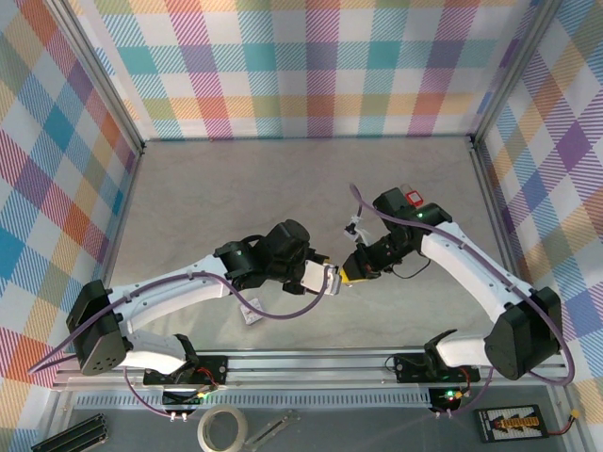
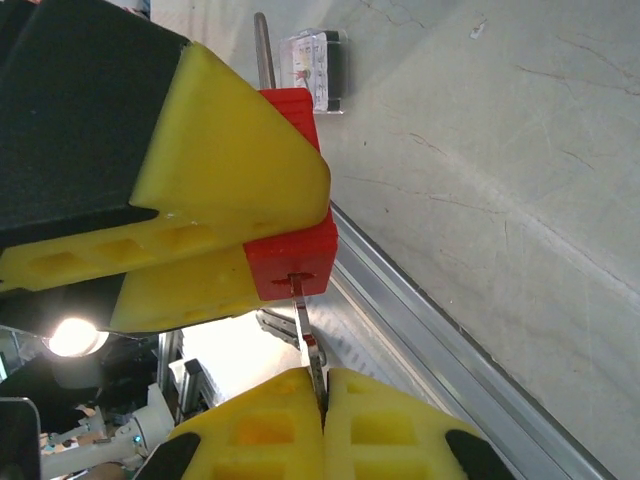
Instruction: Unlock with the key
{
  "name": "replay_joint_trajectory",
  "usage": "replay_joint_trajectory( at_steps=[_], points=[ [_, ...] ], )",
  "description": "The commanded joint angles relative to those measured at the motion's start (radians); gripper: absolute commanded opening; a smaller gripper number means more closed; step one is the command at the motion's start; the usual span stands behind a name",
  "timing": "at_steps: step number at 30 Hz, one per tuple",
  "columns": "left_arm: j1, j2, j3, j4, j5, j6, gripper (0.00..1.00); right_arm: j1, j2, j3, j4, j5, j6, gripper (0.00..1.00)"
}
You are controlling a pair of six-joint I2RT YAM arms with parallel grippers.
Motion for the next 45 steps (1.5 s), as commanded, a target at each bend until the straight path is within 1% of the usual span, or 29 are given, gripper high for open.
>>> replay_joint_trajectory(
  at_steps=[1, 8, 10, 12, 15, 17, 20, 21, 23, 24, 26, 28, 29, 30, 32, 34, 36, 39, 40, 41, 43, 45],
  points=[
    [-0.048, -0.052, 0.041, 0.138, 0.228, -0.056, 0.0, 0.0, 0.014, -0.021, 0.187, 0.03, 0.018, 0.0],
    [-0.05, -0.055, 0.024, 0.229, 0.268, -0.145, 0.0, 0.0, 0.016, -0.086, 0.339, -0.035, 0.118, 0.0],
    [-0.058, -0.048, 0.021, 0.242, 0.251, -0.147, 0.0, 0.0, 0.018, -0.093, 0.365, -0.046, 0.141, 0.0],
    [-0.075, -0.036, 0.012, 0.257, 0.182, -0.131, 0.0, -0.001, 0.02, -0.094, 0.387, -0.05, 0.187, 0.0],
    [-0.097, -0.03, -0.049, 0.362, 0.054, -0.105, 0.0, -0.008, 0.025, -0.088, 0.427, -0.08, 0.311, 0.0],
    [-0.114, -0.017, -0.098, 0.441, -0.05, -0.063, 0.0, -0.019, 0.026, -0.092, 0.464, -0.106, 0.426, 0.0],
    [-0.128, 0.015, -0.16, 0.545, -0.165, -0.019, 0.0, -0.043, 0.03, -0.107, 0.5, -0.137, 0.6, 0.0],
    [-0.128, 0.022, -0.174, 0.566, -0.18, -0.012, 0.0, -0.05, 0.03, -0.113, 0.506, -0.14, 0.642, 0.0],
    [-0.129, 0.032, -0.204, 0.61, -0.2, -0.011, 0.0, -0.072, 0.016, -0.164, 0.598, -0.176, 0.773, 0.0],
    [-0.129, 0.034, -0.211, 0.616, -0.204, -0.011, 0.0, -0.077, 0.011, -0.18, 0.626, -0.186, 0.808, 0.0],
    [-0.129, 0.038, -0.216, 0.617, -0.209, -0.018, 0.0, -0.09, 0.0, -0.198, 0.639, -0.189, 0.859, 0.0],
    [-0.128, 0.037, -0.217, 0.618, -0.209, -0.034, 0.0, -0.095, -0.01, -0.202, 0.627, -0.188, 0.876, 0.0],
    [-0.128, 0.036, -0.218, 0.613, -0.204, -0.045, 0.0, -0.097, -0.016, -0.197, 0.608, -0.183, 0.871, 0.0],
    [-0.128, 0.034, -0.214, 0.604, -0.198, -0.054, 0.0, -0.1, -0.022, -0.191, 0.582, -0.174, 0.858, 0.02],
    [-0.123, 0.027, -0.204, 0.573, -0.182, -0.085, 0.0, -0.113, -0.036, -0.156, 0.472, -0.125, 0.78, 0.16],
    [-0.109, 0.018, -0.185, 0.51, -0.14, -0.124, 0.0, -0.141, -0.046, -0.102, 0.329, -0.049, 0.658, 0.23],
    [-0.094, 0.011, -0.155, 0.423, -0.096, -0.161, 0.0, -0.187, -0.074, -0.093, 0.291, -0.04, 0.568, 0.31],
    [-0.068, 0.003, -0.122, 0.312, -0.04, -0.206, 0.0, -0.256, -0.099, -0.049, 0.18, 0.054, 0.383, 0.45],
    [-0.057, -0.003, -0.118, 0.287, -0.02, -0.221, 0.0, -0.266, -0.108, -0.04, 0.161, 0.088, 0.325, 0.5],
    [-0.044, -0.011, -0.115, 0.262, 0.008, -0.231, 0.0, -0.27, -0.118, -0.034, 0.148, 0.122, 0.279, 0.52],
    [-0.019, -0.022, -0.106, 0.224, 0.056, -0.252, 0.0, -0.27, -0.136, -0.044, 0.166, 0.15, 0.185, 0.57],
    [0.001, -0.03, -0.091, 0.181, 0.082, -0.263, 0.0, -0.27, -0.158, -0.067, 0.199, 0.156, 0.12, 0.58]
  ],
)
